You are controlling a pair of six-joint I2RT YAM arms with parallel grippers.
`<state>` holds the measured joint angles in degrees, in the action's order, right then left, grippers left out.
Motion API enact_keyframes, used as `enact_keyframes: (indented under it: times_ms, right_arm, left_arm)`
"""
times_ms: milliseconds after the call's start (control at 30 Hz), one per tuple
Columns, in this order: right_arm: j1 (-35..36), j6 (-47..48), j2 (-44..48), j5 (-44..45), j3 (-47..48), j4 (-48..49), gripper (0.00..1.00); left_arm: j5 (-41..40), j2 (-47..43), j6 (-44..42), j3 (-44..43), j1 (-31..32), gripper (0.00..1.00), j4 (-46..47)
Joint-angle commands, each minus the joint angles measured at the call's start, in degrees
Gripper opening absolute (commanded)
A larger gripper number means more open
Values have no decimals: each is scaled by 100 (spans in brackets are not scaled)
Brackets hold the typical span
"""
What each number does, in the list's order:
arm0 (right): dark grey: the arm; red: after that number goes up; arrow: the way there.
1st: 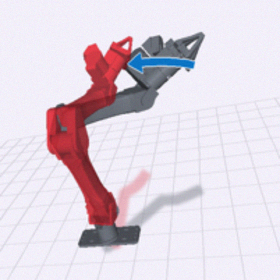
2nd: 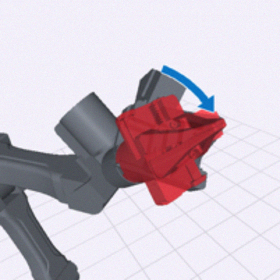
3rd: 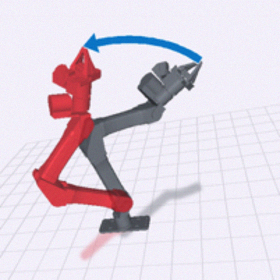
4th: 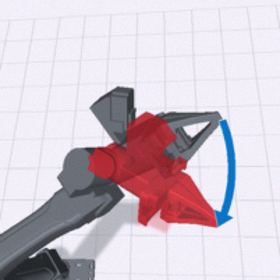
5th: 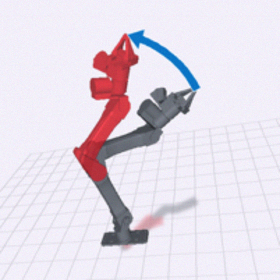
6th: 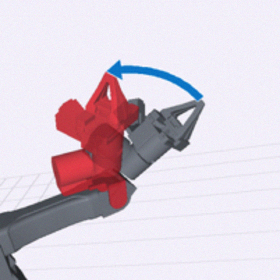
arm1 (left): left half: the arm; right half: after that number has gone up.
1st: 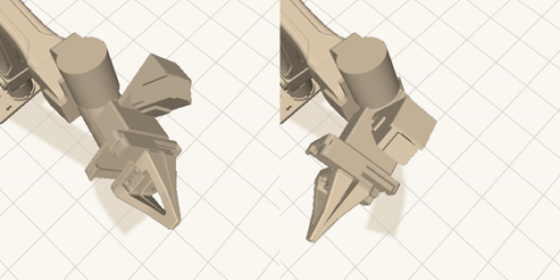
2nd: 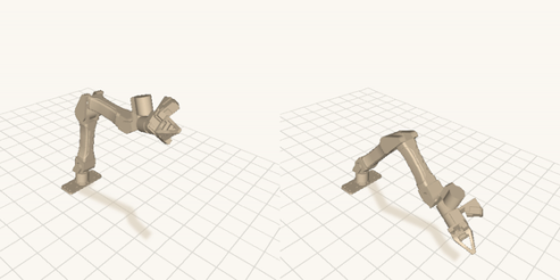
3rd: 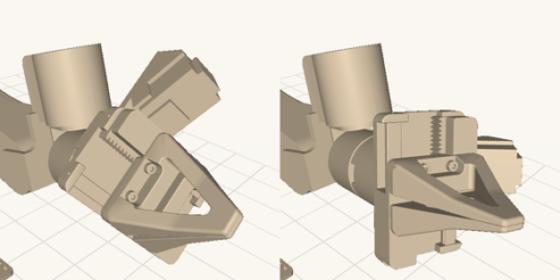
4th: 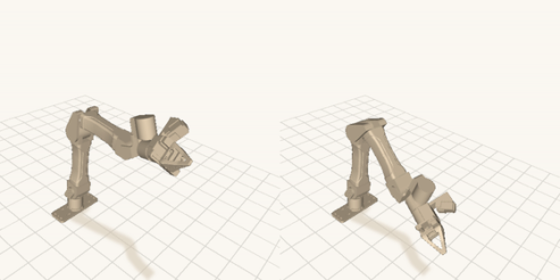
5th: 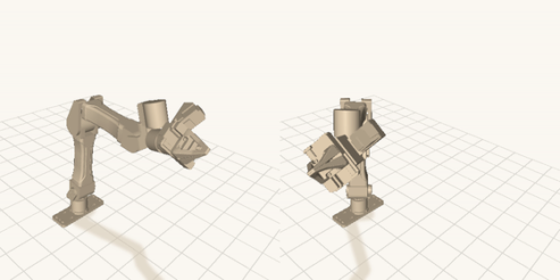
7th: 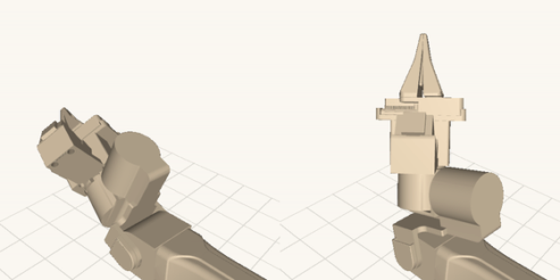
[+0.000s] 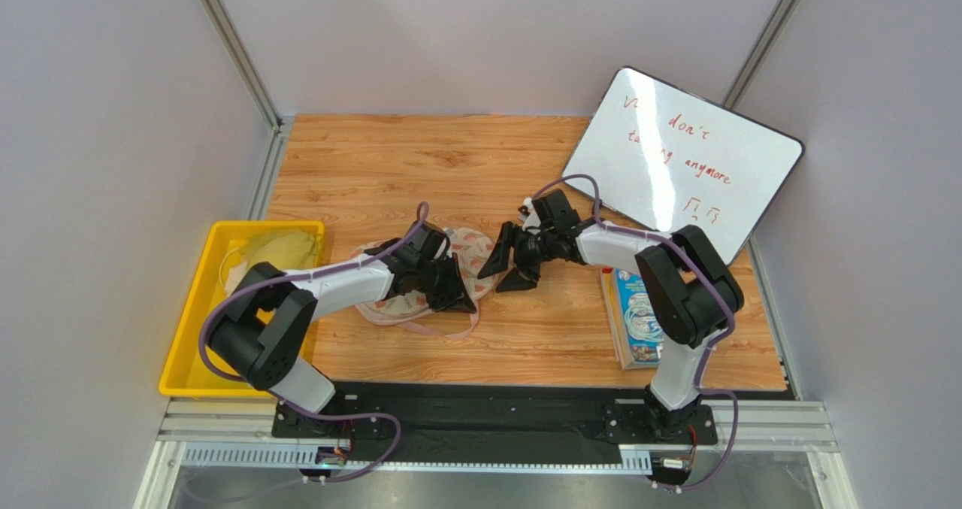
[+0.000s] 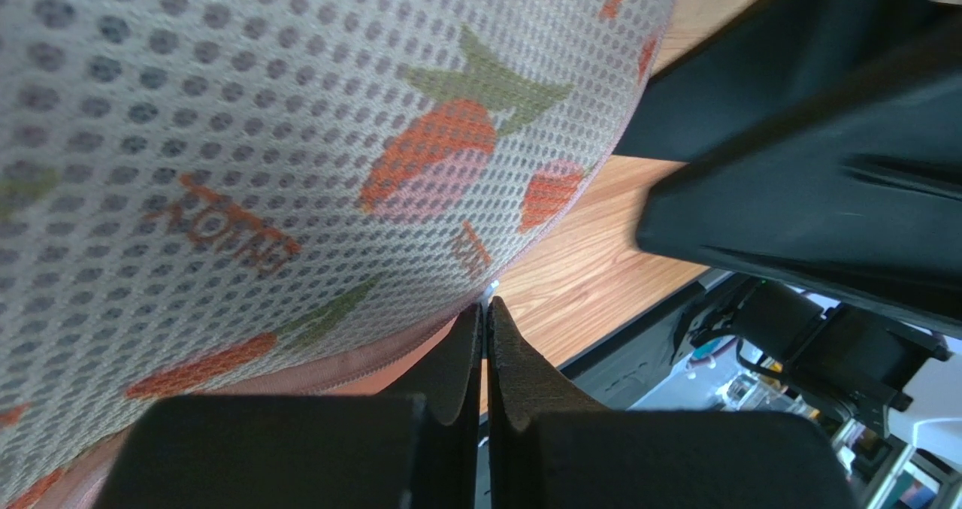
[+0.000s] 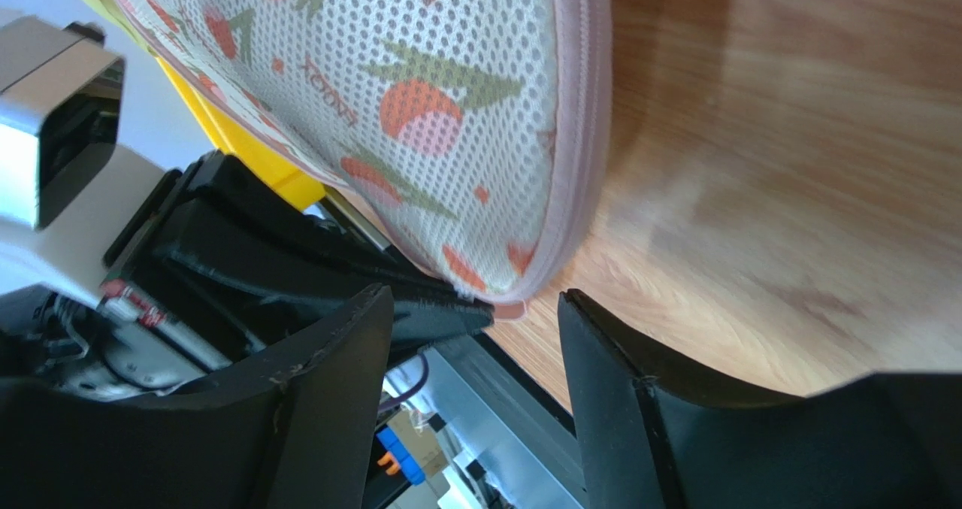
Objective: Place the bra in the laundry bag and zip it closed
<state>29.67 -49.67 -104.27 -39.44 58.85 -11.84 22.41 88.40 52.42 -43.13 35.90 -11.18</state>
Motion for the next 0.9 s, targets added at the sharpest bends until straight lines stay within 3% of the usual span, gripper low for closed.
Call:
enact_keyframes:
  times_ms: [0, 200, 333, 400, 533, 667, 867]
  right_arm:
    - [39, -535, -383, -353, -14, 1130, 60]
    - [30, -535, -735, -319, 302, 1052, 42]
    - [-57, -500, -797, -222, 346, 903, 8]
    - [-128, -474, -867, -239, 373, 859, 1]
    - [-356, -36, -1007, -222, 636, 385, 0]
    - [-436, 509, -1227, -126, 1224, -204, 0]
    - [-436, 853, -1684, 270, 2305, -855, 0]
  left_arm:
    - [79, -253, 57, -239, 14, 0, 46]
    - [35, -297, 40, -187, 14, 0, -15]
    - [-184, -358, 92, -99, 5, 0, -287]
    - [-482, -481, 58, -20, -30, 0, -707]
    - [-922, -1025, -13, 340, -276, 0, -1377]
    - [-1361, -2157, -118, 867, -487, 0, -1817]
    - [-1109, -2644, -206, 1070, -487, 0, -1792]
